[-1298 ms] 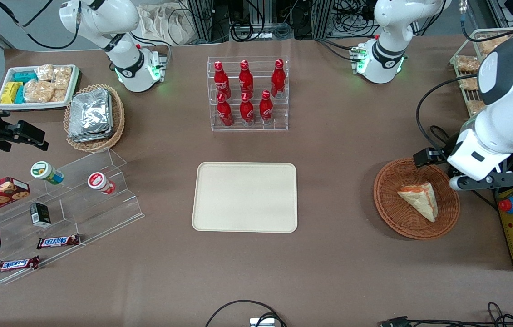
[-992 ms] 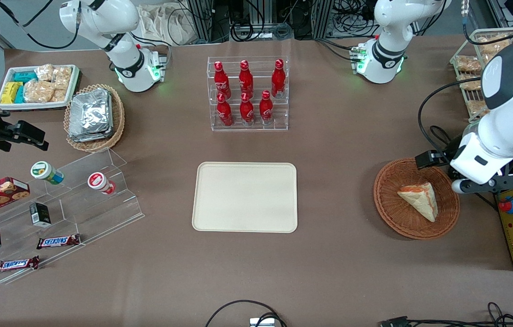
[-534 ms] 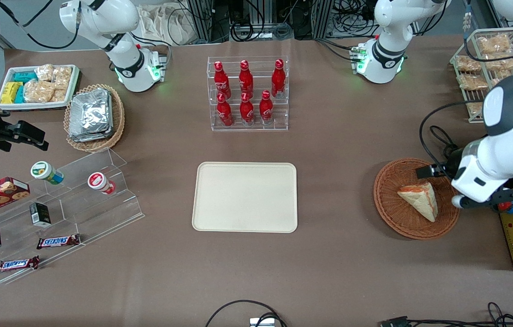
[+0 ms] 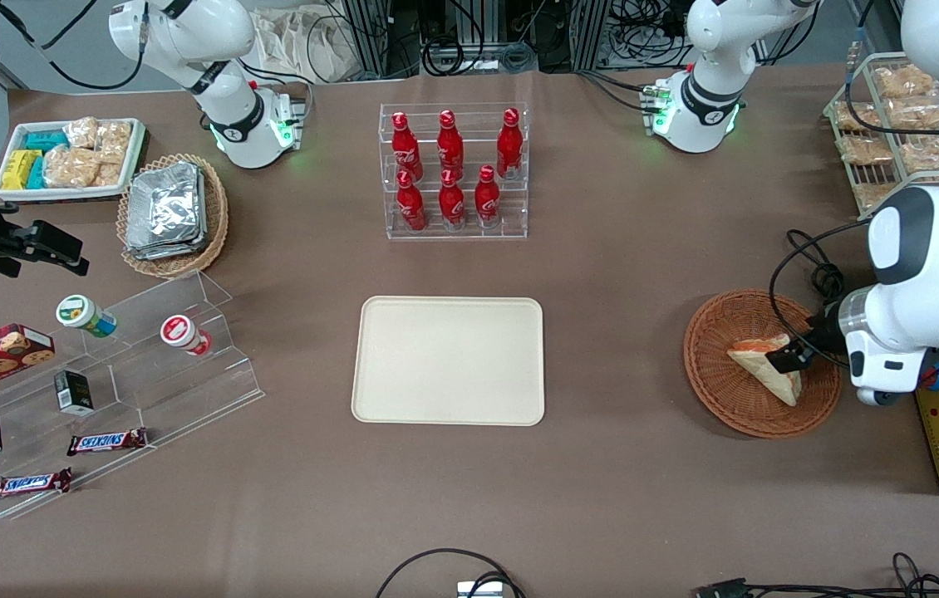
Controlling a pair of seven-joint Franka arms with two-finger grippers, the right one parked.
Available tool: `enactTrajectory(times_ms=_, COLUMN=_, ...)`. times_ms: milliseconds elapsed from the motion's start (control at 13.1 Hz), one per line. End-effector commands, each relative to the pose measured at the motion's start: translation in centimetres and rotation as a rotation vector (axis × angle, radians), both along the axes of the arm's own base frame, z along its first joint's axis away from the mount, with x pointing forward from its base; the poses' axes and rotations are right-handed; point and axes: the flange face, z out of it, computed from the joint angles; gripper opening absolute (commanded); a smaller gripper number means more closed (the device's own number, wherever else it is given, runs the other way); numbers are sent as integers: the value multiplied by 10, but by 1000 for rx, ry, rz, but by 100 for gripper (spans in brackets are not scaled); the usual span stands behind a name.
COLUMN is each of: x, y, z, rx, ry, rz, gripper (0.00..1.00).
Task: Place sandwich from basket to tray
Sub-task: 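Close the left gripper on the wrapped sandwich's edge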
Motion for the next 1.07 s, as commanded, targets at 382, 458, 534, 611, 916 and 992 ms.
enactTrajectory(times_ms=382, x=-10, y=39, z=-69, rx=71, ry=-62, rz=132, gripper=100)
enactTrajectory(times_ms=458, x=-13, y=39, z=-77, rx=95, ry=-72, rz=111, gripper=100)
enactTrajectory(times_ms=534, x=-14, y=40, z=-83, rx=91, ry=-91, rz=112, gripper=100)
enactTrajectory(times_ms=611, x=-17, y=42, z=-93, rx=88, ry=-98, rz=115, gripper=100)
enactTrajectory(times_ms=916, x=-19, y=47, z=-116, rx=73, ry=-85, rz=146, gripper=100)
enactTrajectory(times_ms=992, x=-20, y=45, z=-119, rx=72, ry=-78, rz=169, gripper=100)
